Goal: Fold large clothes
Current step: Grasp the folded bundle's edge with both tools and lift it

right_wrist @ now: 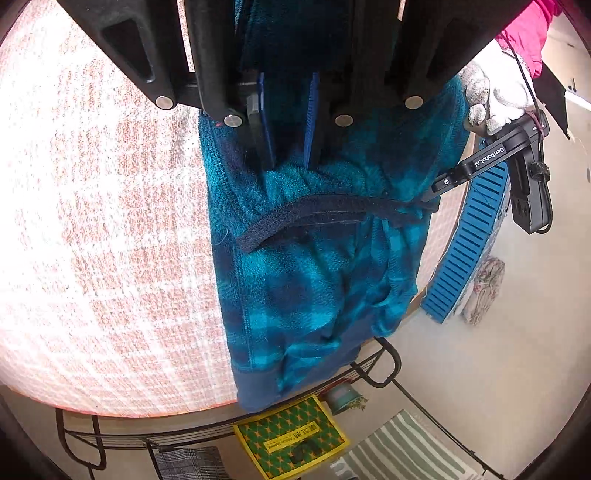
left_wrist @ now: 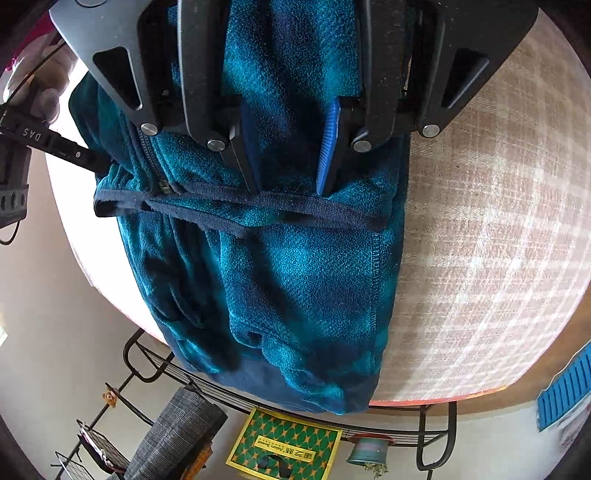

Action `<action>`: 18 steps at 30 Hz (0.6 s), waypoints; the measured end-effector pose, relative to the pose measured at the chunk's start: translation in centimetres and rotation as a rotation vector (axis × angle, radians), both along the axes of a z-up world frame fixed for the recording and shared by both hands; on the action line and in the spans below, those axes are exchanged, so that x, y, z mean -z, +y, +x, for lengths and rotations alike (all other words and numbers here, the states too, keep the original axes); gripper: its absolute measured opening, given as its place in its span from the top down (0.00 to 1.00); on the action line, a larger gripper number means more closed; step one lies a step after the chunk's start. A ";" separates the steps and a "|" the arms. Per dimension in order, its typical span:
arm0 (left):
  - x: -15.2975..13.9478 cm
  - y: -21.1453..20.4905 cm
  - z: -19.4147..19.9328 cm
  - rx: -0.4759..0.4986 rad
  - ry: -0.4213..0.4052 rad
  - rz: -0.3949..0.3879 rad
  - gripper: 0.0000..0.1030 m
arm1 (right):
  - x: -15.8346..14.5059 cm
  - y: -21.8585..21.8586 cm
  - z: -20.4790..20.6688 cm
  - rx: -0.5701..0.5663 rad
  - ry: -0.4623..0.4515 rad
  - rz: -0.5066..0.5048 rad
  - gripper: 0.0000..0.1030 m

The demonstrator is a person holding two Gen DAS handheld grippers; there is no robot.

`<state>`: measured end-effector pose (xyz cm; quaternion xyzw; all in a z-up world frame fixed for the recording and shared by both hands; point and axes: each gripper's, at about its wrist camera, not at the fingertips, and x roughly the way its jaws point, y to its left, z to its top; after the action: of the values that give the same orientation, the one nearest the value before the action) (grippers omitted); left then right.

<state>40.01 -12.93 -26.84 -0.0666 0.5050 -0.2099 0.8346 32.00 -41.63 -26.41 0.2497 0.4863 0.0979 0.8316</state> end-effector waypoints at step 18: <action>-7.2 6.4 10.5 -0.046 -0.053 -0.037 0.52 | -11.2 -5.6 6.0 -0.030 -0.228 -0.143 0.56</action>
<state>50.49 -6.55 -19.64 -0.0881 0.4768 -0.2018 0.8510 37.96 -47.23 -15.25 0.1699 0.3981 0.1033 0.8955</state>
